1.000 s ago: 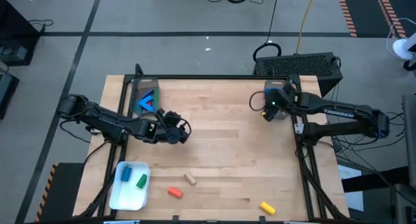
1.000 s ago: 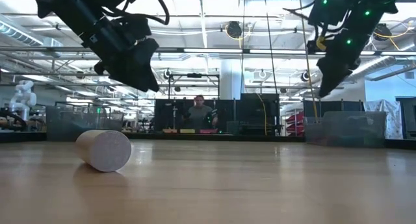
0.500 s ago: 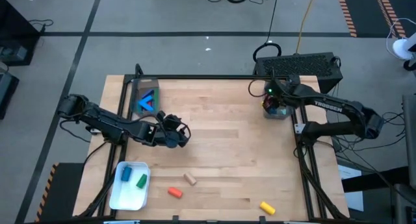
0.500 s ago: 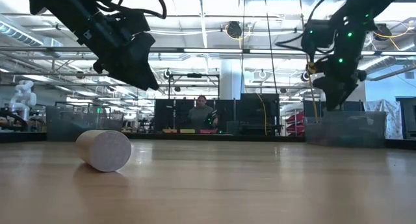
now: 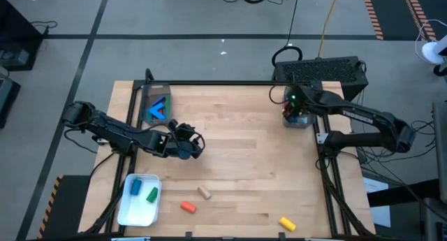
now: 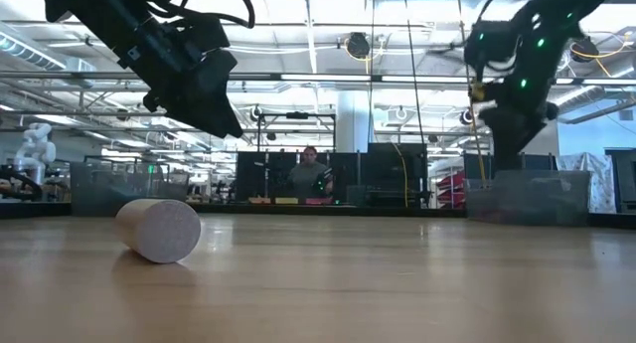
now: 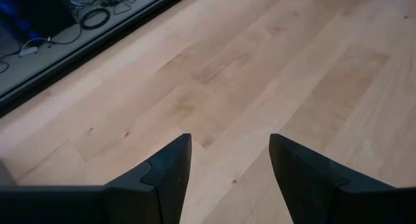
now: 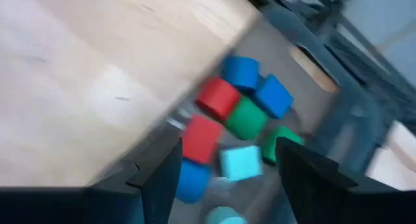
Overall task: Sort blocks by size
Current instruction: Put the yellow cylindrical block into the white bin
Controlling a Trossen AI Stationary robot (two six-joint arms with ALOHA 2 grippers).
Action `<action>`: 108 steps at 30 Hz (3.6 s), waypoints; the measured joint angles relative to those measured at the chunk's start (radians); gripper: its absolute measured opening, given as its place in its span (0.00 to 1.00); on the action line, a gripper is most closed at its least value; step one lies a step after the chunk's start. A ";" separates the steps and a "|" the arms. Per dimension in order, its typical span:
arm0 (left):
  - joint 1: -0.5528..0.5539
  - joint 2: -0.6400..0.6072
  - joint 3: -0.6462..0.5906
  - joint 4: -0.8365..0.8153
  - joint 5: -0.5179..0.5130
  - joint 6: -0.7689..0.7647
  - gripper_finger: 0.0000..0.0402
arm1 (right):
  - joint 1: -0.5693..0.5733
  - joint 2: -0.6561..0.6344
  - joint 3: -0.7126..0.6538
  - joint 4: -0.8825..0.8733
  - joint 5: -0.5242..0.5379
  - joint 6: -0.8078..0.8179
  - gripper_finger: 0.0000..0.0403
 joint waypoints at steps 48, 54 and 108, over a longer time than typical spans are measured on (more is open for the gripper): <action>0.043 -0.001 0.000 0.176 -0.008 0.260 0.52 | 1.196 0.294 0.108 0.394 -0.420 0.967 0.52; 0.043 -0.001 0.000 0.255 -0.001 0.374 0.52 | 1.232 0.396 0.276 0.246 -0.409 0.977 0.52; 0.030 -0.001 0.001 0.361 0.079 0.478 0.52 | 1.537 1.006 0.718 -0.165 -0.446 1.322 0.34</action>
